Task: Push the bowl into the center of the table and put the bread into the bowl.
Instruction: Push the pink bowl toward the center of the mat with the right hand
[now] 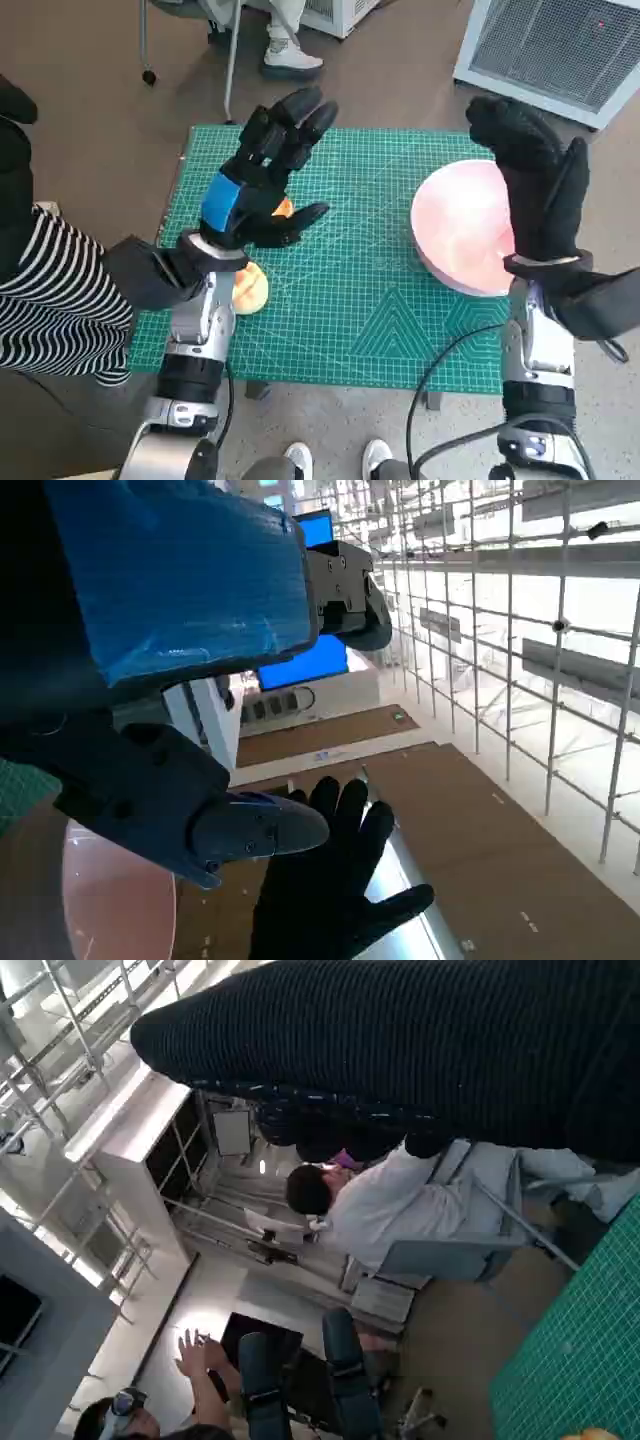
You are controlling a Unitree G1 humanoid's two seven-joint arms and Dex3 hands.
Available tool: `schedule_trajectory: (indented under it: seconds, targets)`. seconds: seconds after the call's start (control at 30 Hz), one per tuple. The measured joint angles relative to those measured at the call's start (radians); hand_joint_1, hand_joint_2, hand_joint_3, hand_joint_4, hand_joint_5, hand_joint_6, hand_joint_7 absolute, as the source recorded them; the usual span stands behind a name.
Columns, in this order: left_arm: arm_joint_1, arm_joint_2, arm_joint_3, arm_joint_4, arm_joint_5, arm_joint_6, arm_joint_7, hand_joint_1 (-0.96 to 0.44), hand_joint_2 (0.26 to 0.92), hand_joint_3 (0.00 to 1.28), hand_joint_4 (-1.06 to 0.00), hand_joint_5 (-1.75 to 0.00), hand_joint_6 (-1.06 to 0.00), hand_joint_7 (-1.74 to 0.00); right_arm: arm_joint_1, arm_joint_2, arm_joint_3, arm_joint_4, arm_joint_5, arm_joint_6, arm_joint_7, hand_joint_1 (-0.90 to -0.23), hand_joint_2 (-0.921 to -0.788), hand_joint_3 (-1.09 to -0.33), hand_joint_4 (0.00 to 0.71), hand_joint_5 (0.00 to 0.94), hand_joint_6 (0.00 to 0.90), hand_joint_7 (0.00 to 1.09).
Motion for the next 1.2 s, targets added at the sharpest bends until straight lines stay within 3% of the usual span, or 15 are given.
schedule_trajectory:
  seconds: [1.2]
  targets:
    - [0.000, 0.000, 0.000, 0.007, 0.000, -0.001, -0.004, -0.29, 0.722, 0.43, -0.09, -0.24, 0.00, -0.61, 0.000, 0.000, -0.008, 0.003, 0.001, 0.000, 0.010, -0.772, -0.921, -0.662, 0.204, 0.000, 0.098, 0.51]
